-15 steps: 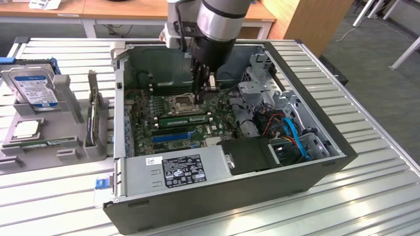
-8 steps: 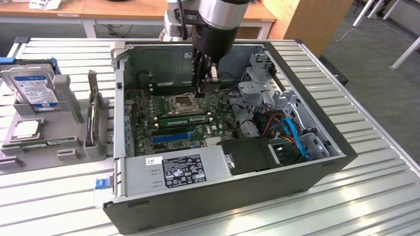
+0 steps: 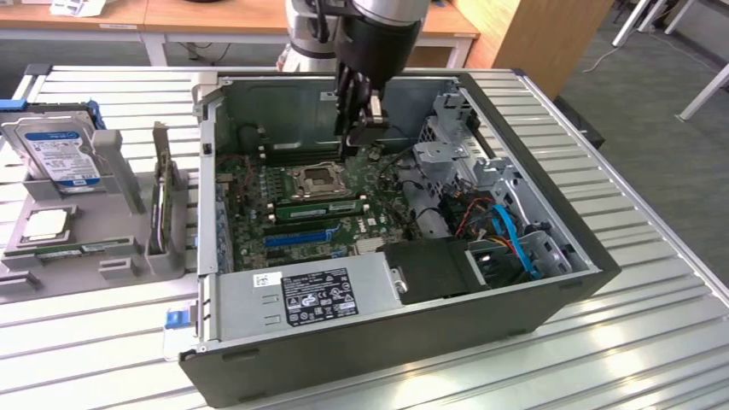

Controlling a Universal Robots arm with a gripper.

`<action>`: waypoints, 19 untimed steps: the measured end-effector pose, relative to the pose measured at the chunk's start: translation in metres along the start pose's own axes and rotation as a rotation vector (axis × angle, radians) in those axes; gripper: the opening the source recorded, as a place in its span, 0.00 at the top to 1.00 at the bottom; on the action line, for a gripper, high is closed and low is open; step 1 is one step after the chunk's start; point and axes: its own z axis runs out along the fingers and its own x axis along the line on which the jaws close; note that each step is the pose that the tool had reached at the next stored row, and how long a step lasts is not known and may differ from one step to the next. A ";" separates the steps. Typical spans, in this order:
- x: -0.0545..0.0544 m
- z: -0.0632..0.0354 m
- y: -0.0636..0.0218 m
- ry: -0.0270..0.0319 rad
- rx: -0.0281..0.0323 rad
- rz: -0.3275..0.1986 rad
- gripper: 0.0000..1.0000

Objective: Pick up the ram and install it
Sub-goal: 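Insert the ram into the slot, then press down the ram until it locks into place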

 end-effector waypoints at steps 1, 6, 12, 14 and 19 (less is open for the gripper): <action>0.000 -0.0014 0.0001 0.0001 0.0000 0.000 0.57; 0.000 -0.0015 0.0001 0.0000 0.0000 0.000 0.57; 0.000 -0.0015 0.0001 0.0000 -0.0001 0.000 0.57; 0.000 -0.0015 0.0001 0.0000 0.0000 0.000 0.57; 0.000 -0.0015 0.0001 0.0000 0.0000 0.000 0.71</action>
